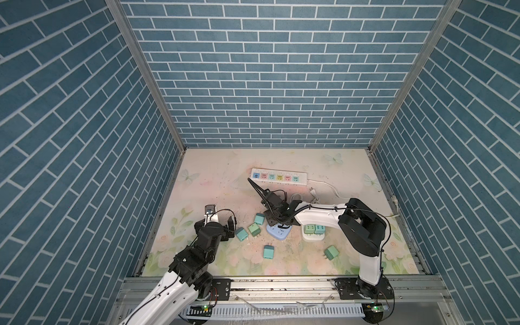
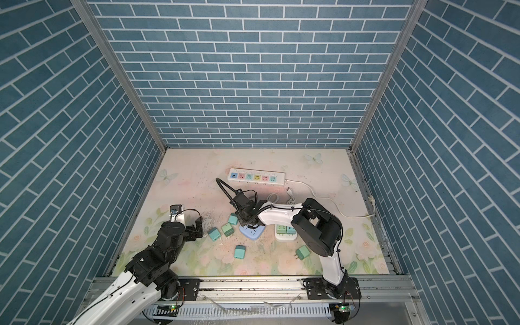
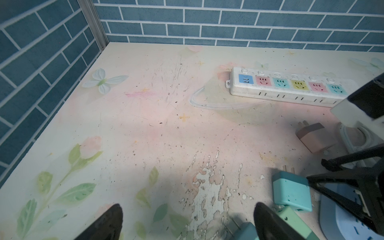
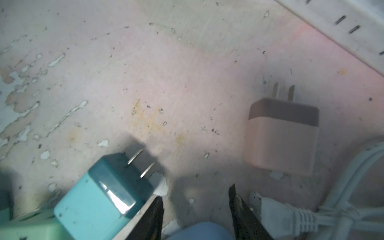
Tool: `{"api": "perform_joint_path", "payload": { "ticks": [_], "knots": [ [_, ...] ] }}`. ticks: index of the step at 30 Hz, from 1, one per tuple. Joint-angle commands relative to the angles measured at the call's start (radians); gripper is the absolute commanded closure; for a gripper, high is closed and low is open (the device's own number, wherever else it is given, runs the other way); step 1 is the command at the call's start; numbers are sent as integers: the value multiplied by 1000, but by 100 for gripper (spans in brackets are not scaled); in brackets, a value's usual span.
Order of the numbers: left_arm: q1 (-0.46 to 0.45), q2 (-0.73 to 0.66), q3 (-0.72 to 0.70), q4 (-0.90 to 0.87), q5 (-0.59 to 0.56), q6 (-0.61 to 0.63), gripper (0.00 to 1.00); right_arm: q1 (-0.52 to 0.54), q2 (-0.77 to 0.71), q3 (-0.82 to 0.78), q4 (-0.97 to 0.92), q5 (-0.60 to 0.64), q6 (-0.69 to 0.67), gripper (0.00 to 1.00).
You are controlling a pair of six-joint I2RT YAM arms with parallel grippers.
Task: Insert plugs into power strip
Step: Move the socket to the bottom-center of the table.
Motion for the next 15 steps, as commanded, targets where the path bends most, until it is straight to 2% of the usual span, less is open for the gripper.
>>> {"api": "perform_joint_path", "payload": {
  "ticks": [1,7,15],
  "knots": [
    [5,-12,23,8,2,0,1,44,-34,-49,-26,-47,-38,45],
    [5,-12,23,9,4,0,0,106,-72,-101,-15,-83,-112,44],
    [5,-12,23,10,12,5,0,139,-179,-189,-27,-6,-148,40]
  ]
}}
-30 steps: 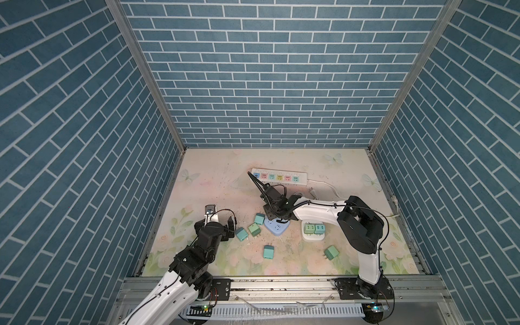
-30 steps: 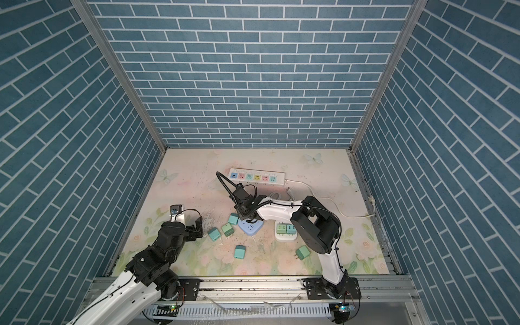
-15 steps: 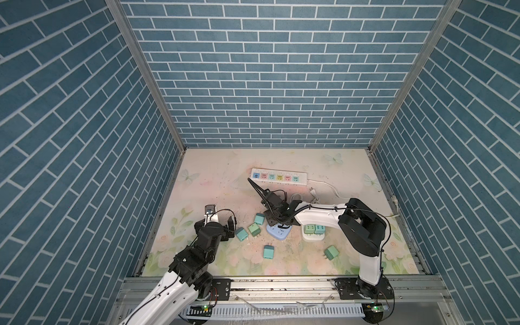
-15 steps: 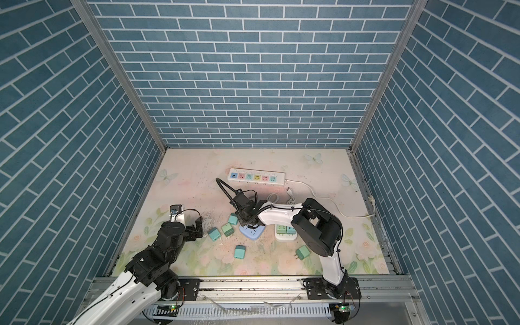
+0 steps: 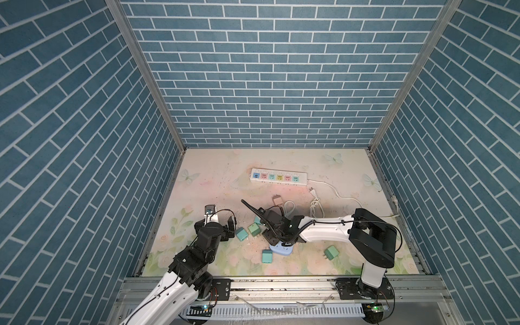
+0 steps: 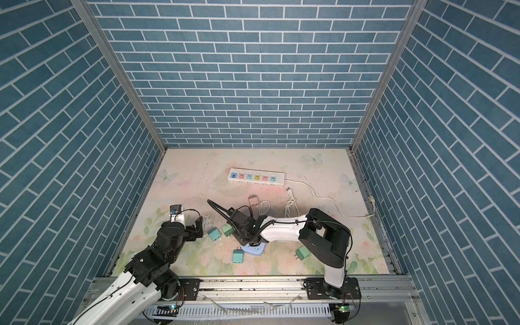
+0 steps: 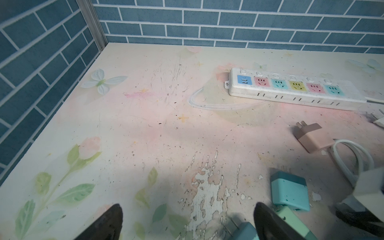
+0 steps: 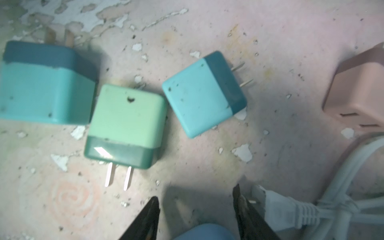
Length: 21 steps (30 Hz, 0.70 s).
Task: Insert plugs into power strip
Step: Move the socket to the bottom-center of the table.
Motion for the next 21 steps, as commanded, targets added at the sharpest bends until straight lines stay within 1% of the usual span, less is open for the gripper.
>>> {"api": "perform_joint_path", "payload": {
  "ticks": [1,5,9,13,15,21],
  "knots": [
    [6,-6,25,10,6,4,0,2,-71,-27,-43,30,-22,40],
    [6,-6,25,10,8,5,0,16,-149,-48,-40,39,-6,38],
    [5,-6,25,9,8,5,0,52,-210,-56,-51,57,15,37],
    [4,-11,24,4,6,3,0,104,-272,-85,-77,83,-3,38],
    [5,-18,24,1,6,1,0,129,-305,-109,-88,96,-21,40],
    [5,-57,19,-16,0,-2,0,232,-390,-182,-131,161,-42,42]
  ]
}}
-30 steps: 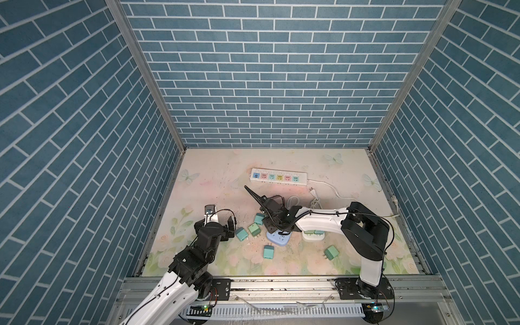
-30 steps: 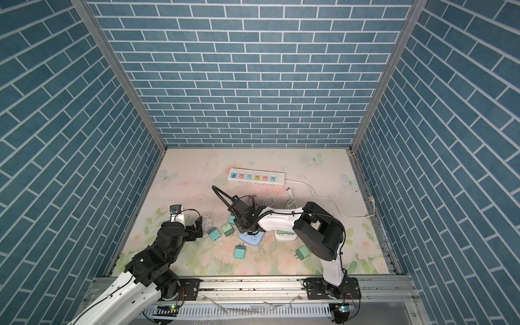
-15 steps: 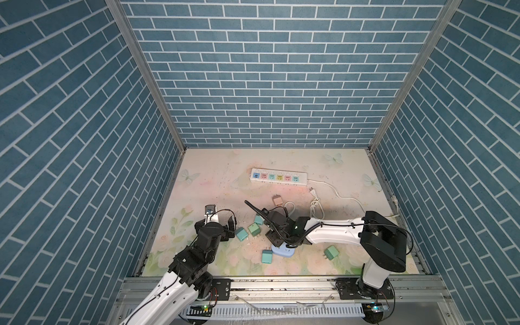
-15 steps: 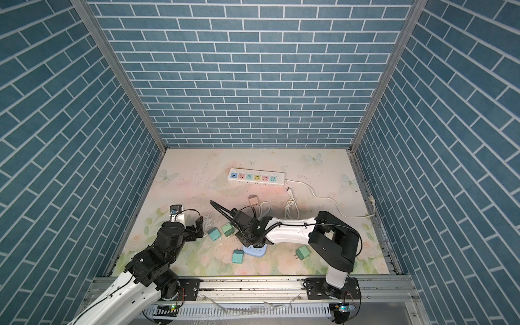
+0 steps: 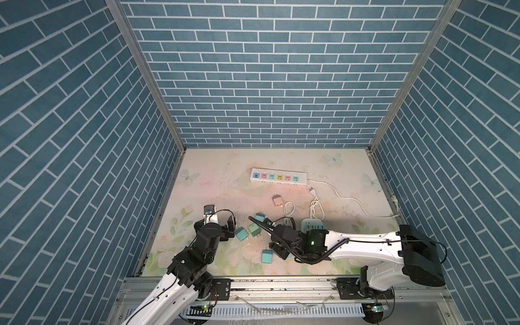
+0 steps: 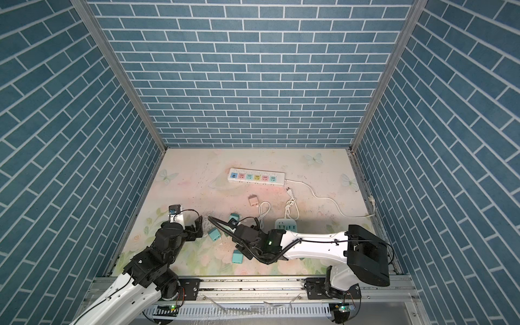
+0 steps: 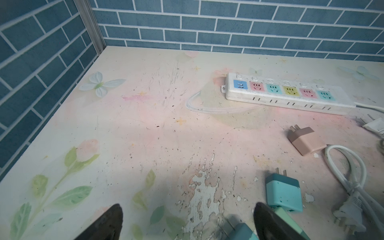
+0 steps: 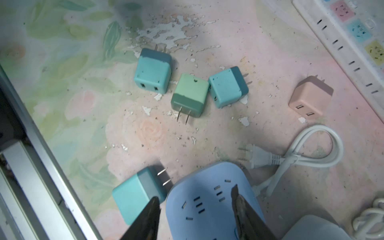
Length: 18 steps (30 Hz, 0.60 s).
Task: Insert plugs into power strip
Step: Move the socket to the bottom-center of the table, then rotate the plug at the bottom-center of the table.
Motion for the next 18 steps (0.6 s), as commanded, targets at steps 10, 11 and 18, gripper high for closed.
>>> {"api": "perform_joint_path", "payload": {
  "ticks": [10,11,18],
  "knots": [
    [5,-124,7,-74,-40,-32,0,146,46,-36,-55,95,-17,38],
    [6,-133,6,-77,-44,-34,0,146,62,-31,-53,100,-14,37],
    [5,-202,14,-152,-106,-82,0,147,93,-23,-26,119,-25,33]
  ]
}}
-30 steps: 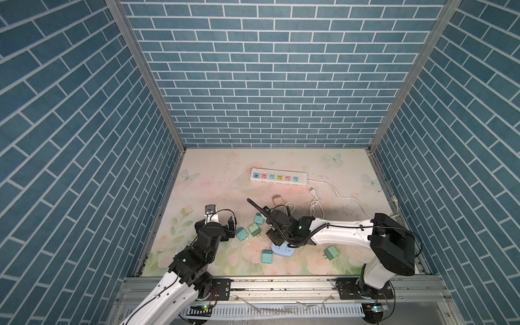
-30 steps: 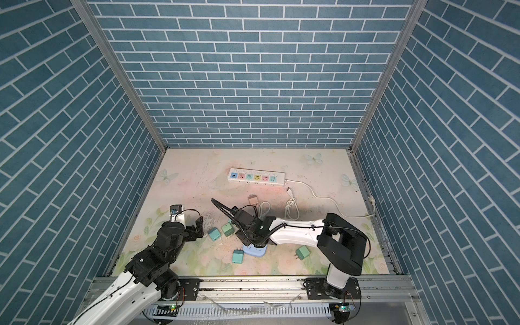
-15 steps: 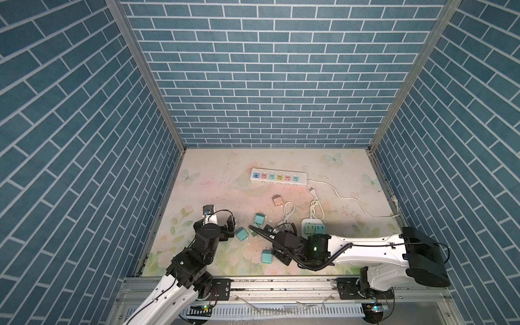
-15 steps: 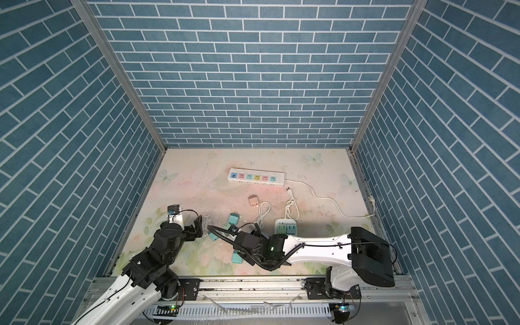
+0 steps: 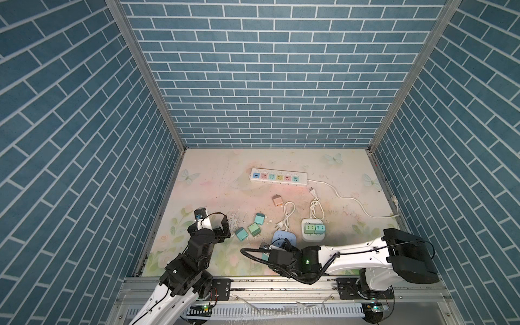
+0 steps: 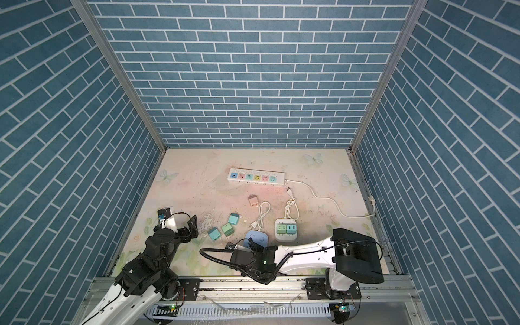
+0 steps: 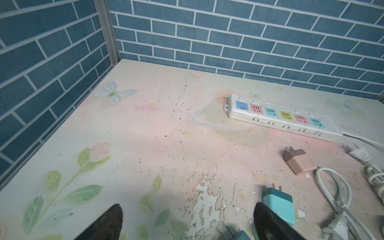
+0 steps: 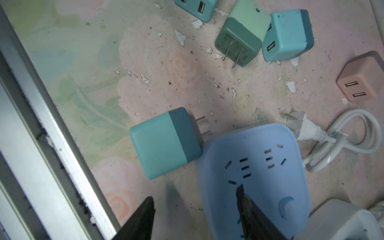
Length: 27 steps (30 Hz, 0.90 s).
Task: Insert plugs into power strip
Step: Rotate the plug at the bottom-center of the table.
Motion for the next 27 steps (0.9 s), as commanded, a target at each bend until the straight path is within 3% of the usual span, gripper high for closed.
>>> {"api": "perform_joint_path", "payload": {
  "ticks": [1,14,27],
  "knots": [
    [5,-38,13,-63,-50,-34,1,4,14,35,-10,46,-19,33],
    [6,-118,4,-97,-63,-41,0,-7,129,106,0,102,-59,28],
    [6,-121,3,-99,-66,-43,0,-82,198,166,61,23,-78,24]
  ]
}}
